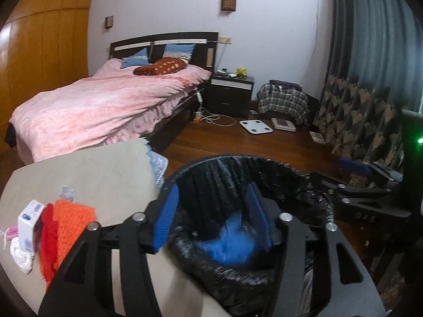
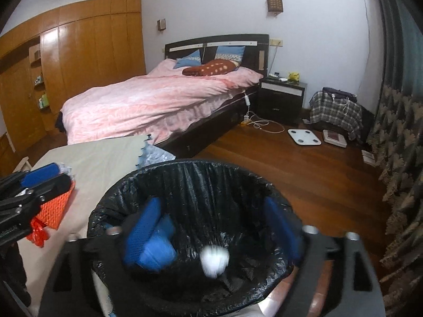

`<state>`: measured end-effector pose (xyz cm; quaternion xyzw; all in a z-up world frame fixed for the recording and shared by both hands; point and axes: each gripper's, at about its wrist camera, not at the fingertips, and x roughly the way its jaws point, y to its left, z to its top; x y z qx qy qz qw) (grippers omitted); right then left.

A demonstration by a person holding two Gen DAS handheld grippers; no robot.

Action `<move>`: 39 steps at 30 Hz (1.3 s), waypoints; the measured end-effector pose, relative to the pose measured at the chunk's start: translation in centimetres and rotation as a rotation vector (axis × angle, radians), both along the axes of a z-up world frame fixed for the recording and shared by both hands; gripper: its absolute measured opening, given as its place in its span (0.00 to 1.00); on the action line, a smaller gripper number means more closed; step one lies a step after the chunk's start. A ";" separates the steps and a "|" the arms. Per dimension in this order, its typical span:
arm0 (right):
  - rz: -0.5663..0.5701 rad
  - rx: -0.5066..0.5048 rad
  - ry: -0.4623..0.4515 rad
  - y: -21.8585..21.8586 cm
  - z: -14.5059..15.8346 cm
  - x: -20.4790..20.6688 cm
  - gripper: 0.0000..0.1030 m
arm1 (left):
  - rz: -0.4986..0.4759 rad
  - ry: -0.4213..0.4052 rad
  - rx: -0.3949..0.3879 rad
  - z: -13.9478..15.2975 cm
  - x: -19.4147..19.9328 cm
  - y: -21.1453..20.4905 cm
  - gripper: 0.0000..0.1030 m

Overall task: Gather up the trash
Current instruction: 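Drop the blue bag and white tissue into the black trash bin with both grippers, then grasp the red plastic bag with the left gripper while the right grasps the orange mesh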

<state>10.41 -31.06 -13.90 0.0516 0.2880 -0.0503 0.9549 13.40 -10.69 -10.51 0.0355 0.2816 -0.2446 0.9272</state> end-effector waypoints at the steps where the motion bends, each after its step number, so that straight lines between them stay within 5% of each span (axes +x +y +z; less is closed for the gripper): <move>1: 0.000 0.000 -0.007 0.1 0.1 -0.1 0.90 | 0.017 -0.004 0.001 0.0 -0.1 0.6 0.58; 8: 0.074 0.036 -0.020 3.6 0.6 0.4 0.94 | 0.186 -0.009 0.014 0.5 -2.0 7.2 0.74; 23: 0.414 0.074 -0.030 18.4 -0.2 0.6 0.94 | 0.529 0.052 0.101 -2.0 -5.5 21.1 0.75; 39: 0.465 0.057 0.032 21.1 -3.5 1.6 0.84 | 0.520 0.142 0.109 -7.2 -3.2 21.9 0.75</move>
